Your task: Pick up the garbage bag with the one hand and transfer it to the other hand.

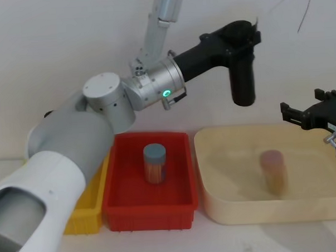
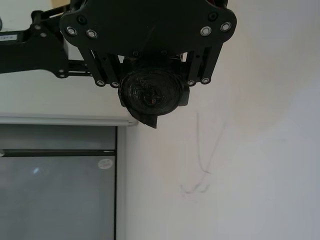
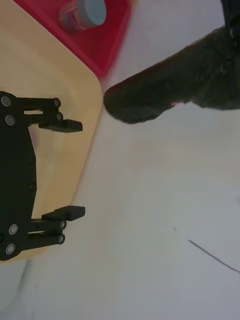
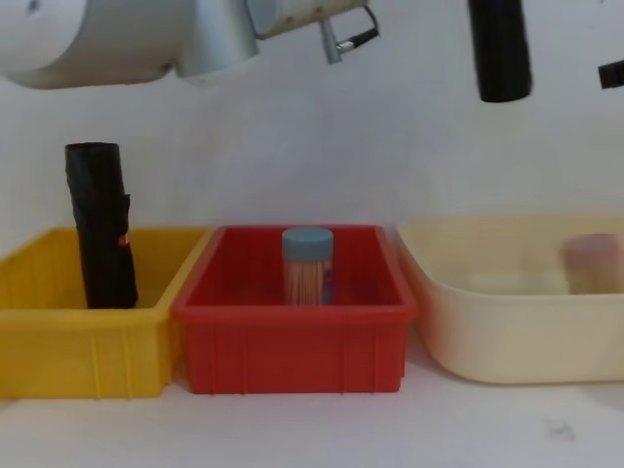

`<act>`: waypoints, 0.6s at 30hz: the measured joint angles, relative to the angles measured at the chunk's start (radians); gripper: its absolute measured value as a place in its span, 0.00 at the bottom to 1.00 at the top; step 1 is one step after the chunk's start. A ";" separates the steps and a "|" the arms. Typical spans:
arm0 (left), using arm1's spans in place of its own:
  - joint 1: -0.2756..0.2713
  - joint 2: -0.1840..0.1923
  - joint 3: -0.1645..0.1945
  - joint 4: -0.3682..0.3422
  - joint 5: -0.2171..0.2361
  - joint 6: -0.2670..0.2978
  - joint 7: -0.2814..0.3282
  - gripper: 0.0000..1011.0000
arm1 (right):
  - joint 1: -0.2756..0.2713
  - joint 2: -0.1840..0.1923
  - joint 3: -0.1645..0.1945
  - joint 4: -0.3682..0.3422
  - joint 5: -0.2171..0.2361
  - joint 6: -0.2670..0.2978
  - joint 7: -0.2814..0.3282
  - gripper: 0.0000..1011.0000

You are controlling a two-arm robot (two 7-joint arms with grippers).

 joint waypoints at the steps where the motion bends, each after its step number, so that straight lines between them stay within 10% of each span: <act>1: -0.009 -0.007 0.003 0.020 -0.005 -0.005 -0.007 0.52 | -0.002 0.001 0.002 0.001 0.001 0.000 0.001 0.89; 18: -0.102 -0.084 0.032 0.228 -0.059 -0.057 -0.088 0.53 | -0.001 -0.008 0.006 -0.011 0.014 -0.042 0.039 0.99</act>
